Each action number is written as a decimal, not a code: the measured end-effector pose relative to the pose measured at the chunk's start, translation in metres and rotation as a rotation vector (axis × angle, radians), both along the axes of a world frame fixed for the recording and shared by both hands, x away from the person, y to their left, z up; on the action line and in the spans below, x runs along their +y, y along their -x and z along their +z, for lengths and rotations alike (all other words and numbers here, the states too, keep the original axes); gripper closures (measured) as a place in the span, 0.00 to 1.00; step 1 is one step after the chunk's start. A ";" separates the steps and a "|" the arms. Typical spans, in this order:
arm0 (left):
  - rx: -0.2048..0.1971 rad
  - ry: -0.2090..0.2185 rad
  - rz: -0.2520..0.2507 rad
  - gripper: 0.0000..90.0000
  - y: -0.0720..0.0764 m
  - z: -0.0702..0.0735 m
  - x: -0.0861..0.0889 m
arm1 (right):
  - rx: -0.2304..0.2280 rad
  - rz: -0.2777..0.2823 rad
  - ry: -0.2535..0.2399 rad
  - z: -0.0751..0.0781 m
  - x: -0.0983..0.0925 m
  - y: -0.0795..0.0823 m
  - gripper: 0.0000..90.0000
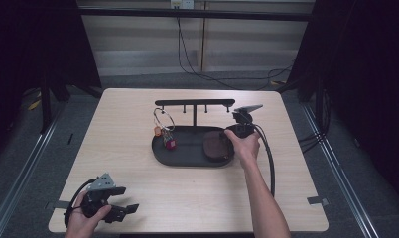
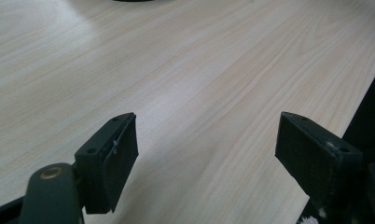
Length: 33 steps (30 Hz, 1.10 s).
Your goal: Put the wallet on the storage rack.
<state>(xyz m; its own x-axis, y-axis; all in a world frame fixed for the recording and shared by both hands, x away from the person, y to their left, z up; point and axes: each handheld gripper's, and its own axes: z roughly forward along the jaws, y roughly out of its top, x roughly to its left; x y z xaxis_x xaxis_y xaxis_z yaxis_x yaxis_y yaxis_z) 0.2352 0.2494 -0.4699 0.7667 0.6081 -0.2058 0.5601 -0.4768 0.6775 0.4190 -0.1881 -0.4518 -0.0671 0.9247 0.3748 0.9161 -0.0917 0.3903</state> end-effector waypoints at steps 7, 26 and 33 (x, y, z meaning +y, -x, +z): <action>0.001 0.004 -0.004 0.23 0.001 0.001 0.001 | -0.041 0.014 0.000 -0.001 0.007 0.002 0.62; 0.007 0.090 0.082 0.20 -0.002 0.003 0.008 | -0.211 0.145 0.080 0.021 -0.010 0.062 0.32; -0.008 0.085 0.104 0.22 -0.002 0.004 0.012 | -0.255 0.153 0.082 0.015 -0.018 0.092 0.29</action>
<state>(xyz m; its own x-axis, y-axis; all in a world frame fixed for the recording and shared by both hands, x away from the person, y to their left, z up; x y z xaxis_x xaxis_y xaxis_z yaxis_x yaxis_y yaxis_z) 0.2371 0.2613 -0.4657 0.7024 0.6649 -0.2541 0.5979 -0.3575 0.7175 0.3265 -0.2065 -0.4367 -0.2900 0.9232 0.2521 0.7884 0.0811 0.6098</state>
